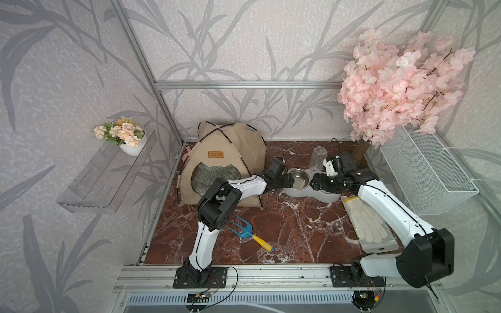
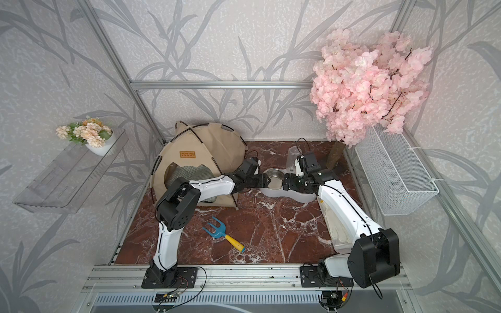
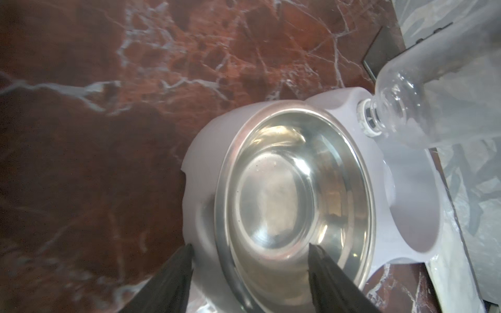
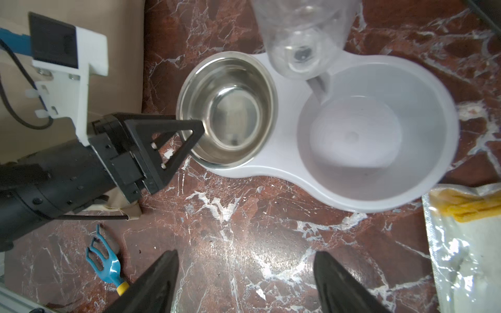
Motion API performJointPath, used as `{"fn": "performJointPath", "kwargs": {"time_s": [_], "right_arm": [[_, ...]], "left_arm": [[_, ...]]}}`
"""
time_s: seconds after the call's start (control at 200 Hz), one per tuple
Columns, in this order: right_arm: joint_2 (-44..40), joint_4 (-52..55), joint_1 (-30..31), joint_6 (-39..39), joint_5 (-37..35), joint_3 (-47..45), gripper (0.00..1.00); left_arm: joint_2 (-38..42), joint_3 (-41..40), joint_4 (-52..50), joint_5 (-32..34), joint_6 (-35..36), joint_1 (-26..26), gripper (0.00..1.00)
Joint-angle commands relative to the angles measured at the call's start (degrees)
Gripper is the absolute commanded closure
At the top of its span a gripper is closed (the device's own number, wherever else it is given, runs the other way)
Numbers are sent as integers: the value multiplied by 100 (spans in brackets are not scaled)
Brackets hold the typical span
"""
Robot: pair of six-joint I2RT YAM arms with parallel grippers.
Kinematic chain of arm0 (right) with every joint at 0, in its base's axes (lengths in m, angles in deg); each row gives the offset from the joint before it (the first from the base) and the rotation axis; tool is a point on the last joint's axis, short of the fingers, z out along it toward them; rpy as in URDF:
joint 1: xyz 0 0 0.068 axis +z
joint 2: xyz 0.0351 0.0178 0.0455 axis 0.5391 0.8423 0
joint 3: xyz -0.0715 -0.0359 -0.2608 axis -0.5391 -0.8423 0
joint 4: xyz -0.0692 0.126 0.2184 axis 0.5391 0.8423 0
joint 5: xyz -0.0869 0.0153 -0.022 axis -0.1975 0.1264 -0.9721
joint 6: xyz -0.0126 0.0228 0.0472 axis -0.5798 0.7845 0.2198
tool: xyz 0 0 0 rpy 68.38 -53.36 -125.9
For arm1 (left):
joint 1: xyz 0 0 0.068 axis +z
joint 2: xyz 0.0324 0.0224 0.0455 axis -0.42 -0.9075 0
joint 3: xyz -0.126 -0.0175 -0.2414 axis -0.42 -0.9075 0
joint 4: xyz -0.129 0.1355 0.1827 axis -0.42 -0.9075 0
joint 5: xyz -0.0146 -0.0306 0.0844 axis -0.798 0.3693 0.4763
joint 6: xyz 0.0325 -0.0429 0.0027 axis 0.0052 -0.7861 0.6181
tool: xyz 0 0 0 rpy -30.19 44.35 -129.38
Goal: Move the pet food container to the center of the board.
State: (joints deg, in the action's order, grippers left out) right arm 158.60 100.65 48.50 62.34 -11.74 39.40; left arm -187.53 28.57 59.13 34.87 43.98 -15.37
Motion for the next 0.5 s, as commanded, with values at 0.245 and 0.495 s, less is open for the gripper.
{"fn": "performJointPath", "kwargs": {"time_s": [0.245,0.495], "right_arm": [[-677,44,-72,-368,-323,-515,18],[-1788,-1966,18,-690,-475,-1931,20]], "left_arm": [[978,-241,-108,320,136,-5,30],[2974,-1609,-446,1257,1585,-157,29]]}}
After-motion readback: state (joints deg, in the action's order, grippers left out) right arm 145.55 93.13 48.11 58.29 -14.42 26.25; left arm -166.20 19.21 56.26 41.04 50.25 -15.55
